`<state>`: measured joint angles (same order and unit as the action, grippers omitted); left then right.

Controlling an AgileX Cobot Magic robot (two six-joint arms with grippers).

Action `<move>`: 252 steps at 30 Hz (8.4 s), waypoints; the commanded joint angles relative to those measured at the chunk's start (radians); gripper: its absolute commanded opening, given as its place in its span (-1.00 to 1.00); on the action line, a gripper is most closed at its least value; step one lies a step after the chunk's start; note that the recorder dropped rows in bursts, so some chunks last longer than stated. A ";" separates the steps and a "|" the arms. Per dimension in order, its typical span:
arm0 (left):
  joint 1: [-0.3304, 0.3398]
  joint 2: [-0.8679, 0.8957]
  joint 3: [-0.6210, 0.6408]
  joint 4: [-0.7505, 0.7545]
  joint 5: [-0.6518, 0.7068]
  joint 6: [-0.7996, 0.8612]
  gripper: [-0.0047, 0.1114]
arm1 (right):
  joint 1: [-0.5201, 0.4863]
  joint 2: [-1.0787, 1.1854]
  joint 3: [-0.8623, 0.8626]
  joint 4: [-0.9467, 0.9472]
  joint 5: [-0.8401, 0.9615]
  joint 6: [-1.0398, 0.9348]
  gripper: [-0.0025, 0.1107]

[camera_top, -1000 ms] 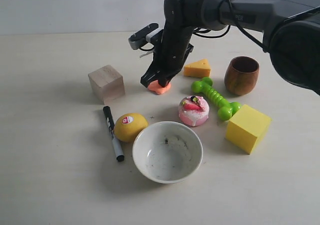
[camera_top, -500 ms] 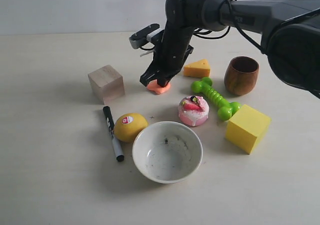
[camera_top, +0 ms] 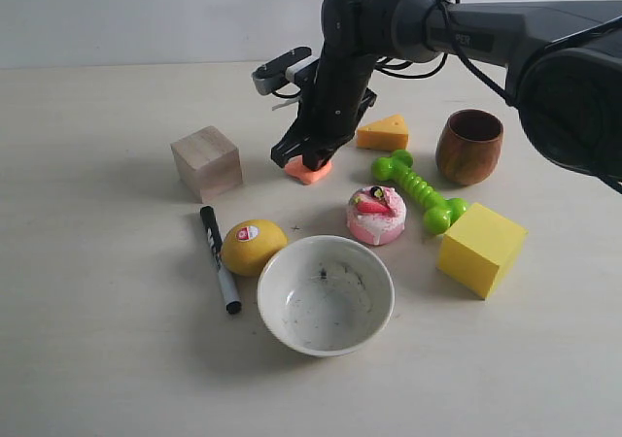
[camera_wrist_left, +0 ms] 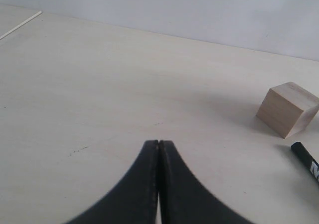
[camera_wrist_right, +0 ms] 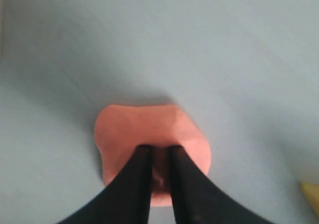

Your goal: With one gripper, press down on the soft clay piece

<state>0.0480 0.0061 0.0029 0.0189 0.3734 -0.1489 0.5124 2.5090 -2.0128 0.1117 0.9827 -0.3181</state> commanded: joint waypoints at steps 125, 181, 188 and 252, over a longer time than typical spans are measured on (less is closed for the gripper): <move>0.002 -0.006 -0.003 0.000 -0.009 -0.003 -0.92 | 0.011 -1.343 0.958 0.084 -0.640 0.128 -0.96; 0.002 -0.006 -0.003 0.000 -0.009 -0.003 -0.92 | -0.590 -2.322 1.924 -0.236 -0.775 0.443 -0.96; 0.002 -0.006 -0.003 0.000 -0.009 -0.003 -0.92 | -0.590 -2.380 1.996 -0.216 -0.781 0.409 -0.96; 0.002 -0.006 -0.003 0.000 -0.009 -0.003 -0.92 | -0.590 -2.459 2.013 -0.129 -0.700 0.345 -0.96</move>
<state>0.0480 0.0061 0.0029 0.0189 0.3734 -0.1489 -0.0717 0.0529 -0.0048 -0.0203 0.2868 0.0261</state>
